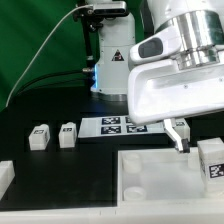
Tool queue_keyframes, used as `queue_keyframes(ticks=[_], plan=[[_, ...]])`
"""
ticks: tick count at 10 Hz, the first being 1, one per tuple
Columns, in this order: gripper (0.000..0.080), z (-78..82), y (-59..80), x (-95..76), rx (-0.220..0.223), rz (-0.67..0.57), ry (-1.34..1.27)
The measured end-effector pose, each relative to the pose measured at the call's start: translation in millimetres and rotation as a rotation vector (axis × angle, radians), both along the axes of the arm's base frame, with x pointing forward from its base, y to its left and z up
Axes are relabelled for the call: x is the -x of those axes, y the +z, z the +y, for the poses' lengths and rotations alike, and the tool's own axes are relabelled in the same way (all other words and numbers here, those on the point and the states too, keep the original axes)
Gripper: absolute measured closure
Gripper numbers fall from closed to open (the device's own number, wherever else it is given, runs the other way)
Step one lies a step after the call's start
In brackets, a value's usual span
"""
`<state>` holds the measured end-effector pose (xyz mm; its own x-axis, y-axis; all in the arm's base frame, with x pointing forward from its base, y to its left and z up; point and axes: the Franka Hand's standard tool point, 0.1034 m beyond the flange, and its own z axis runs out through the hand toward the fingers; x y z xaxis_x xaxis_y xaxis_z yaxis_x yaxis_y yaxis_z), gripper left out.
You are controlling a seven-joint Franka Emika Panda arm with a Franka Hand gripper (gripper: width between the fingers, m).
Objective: Assemble one leg
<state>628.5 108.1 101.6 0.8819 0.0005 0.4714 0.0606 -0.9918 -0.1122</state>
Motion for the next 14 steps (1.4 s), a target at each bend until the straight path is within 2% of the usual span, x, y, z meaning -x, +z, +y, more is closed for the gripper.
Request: queue_keyframes(ticks=[1,4,6,8,11,12,13,14], plan=[[0.0150,-1.9,6.8,-7.9,-0.003,0.004,-0.002],[0.0150,-3.5,5.6,-12.3,-0.042,0.287,0.014],[0.0150,2.0,-0.5,-6.5,-0.064,0.515,0.026],[0.0150,9.2,-8.4,2.9,-0.079,0.674,0.044],[0.0150,7.4,-14.8,0.0,-0.076,0.640,0.037],[0.0263,7.3,-14.9,-0.1,-0.076,0.640,0.037],[0.0263,7.3,-15.2,0.0,-0.076,0.640,0.037],[0.0443,7.3,-15.3,0.0,-0.076,0.640,0.037]])
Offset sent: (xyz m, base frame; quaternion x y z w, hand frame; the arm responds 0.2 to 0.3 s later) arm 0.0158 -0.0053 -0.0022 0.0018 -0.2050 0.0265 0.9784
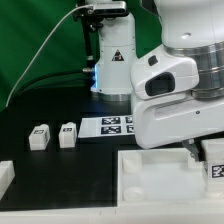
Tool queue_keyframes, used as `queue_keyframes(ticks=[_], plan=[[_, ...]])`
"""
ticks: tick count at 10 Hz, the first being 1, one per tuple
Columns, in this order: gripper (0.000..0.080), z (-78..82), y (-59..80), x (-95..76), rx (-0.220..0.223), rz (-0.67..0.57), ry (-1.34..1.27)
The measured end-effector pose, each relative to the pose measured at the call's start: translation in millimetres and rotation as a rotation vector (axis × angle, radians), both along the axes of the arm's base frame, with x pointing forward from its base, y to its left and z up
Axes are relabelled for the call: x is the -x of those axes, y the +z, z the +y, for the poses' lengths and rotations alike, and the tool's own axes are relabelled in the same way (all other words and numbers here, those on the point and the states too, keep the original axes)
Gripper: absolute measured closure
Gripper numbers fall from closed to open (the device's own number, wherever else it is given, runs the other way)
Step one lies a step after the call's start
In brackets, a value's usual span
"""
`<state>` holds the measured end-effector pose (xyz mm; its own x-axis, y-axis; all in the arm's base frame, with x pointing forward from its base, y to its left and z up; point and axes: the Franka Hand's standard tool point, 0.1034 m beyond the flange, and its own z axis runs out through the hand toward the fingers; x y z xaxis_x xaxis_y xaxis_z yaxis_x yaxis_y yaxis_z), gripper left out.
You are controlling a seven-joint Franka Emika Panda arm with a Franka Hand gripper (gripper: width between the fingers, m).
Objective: Assemble one leg
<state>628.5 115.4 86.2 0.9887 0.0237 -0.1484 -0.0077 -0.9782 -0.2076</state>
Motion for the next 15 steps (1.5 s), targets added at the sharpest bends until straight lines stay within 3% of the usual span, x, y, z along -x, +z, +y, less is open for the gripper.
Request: queue_keyframes(ticks=[1,2,4,6,7,11,13,15], plan=[[0.0443,-1.2,-0.1,-0.3,0.001,0.000,-0.002],[0.0491,-1.3,-0.1,-0.4,0.004,0.004,-0.024],[0.0491,-4.7,-1.4,-2.3,0.011,-0.040,-0.095],[0.0492,-10.0,-4.1,3.7,0.043,-0.058,-0.401],[0.0505,-10.6,-4.4,3.5,0.038,-0.058,-0.531],[0.0505,-3.1,-4.5,6.3,0.052,0.073,-1.139],[0.0505,6.7,-4.6,7.3,0.060,0.133,-1.348],[0.0492,6.4,-4.7,7.0,0.054,0.138,-1.358]])
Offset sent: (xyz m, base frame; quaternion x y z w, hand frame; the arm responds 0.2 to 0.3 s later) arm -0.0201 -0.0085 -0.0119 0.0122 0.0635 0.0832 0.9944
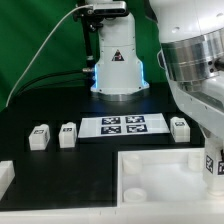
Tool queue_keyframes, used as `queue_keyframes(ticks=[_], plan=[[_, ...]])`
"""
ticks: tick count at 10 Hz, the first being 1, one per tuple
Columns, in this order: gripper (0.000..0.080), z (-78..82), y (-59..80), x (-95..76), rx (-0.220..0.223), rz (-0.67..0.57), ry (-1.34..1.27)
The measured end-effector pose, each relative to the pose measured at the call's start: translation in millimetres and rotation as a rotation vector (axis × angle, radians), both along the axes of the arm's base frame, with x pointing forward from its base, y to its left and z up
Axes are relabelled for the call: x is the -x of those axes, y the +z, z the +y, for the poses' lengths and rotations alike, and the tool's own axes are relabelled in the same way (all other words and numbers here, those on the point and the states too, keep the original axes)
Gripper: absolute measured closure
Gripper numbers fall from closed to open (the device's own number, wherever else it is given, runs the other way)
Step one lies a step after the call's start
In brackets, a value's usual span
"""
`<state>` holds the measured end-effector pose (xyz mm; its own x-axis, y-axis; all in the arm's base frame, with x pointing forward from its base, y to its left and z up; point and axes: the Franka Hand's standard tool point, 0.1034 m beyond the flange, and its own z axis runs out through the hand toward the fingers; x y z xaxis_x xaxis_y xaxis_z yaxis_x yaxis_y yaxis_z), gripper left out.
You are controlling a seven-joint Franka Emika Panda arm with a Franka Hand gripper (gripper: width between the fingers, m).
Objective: Assemble one leg
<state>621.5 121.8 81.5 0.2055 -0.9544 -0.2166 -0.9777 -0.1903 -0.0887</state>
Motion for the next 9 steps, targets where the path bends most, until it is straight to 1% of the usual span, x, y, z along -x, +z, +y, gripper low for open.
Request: queue_keyframes(ticks=[1,2,3,4,5,6,9], plan=[[0.0492,0.2,-0.2,0.1,0.001,-0.002,0.012],[0.0317,0.0,-0.5,0.4,0.005,-0.019,0.089],[0.0188,0.4,-0.8,0.4,0.011,-0.043,0.228],[0.0188,0.9,0.3,-0.9,0.016,-0.070,0.364],[0.0162,1.1,0.9,-1.7,0.032,-0.104,0.514],[0.0152,0.2,-0.1,-1.3,0.033,-0.114,0.561],[0.0151,-3.1,-1.1,-1.7,0.056,-0.192,0.936]])
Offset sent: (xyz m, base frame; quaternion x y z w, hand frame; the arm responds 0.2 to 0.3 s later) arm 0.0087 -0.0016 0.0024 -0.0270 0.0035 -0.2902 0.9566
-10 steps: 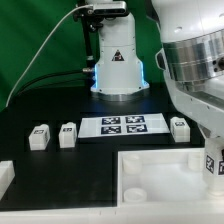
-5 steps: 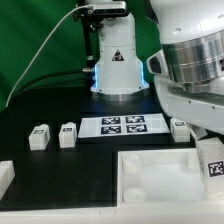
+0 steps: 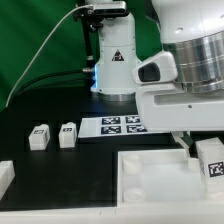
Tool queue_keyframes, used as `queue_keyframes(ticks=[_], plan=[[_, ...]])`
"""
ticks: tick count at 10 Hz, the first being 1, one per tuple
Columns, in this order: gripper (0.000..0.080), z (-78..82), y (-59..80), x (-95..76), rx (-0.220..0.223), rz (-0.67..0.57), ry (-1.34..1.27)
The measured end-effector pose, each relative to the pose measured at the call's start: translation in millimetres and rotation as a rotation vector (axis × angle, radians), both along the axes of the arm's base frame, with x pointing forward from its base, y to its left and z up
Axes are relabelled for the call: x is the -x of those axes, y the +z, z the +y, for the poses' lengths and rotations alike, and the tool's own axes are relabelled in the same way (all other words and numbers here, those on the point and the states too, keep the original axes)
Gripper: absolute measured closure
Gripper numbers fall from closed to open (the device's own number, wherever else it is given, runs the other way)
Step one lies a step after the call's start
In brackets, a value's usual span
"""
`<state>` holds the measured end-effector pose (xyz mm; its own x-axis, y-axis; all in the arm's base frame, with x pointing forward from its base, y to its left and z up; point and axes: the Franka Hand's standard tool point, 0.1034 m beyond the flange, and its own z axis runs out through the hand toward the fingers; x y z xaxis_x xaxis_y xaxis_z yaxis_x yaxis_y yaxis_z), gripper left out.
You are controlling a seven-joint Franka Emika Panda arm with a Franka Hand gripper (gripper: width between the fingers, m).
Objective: Assemble one leg
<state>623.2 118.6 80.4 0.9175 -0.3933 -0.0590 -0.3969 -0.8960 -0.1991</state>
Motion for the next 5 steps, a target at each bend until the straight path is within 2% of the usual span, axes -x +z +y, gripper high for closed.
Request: queue_keyframes(ticks=[2,5], plan=[[0.0151,-4.7,0.0,-4.6,0.047,-0.052,0.263],[0.0197,-5.1,-0.4,-4.4,0.045,-0.049,0.247]])
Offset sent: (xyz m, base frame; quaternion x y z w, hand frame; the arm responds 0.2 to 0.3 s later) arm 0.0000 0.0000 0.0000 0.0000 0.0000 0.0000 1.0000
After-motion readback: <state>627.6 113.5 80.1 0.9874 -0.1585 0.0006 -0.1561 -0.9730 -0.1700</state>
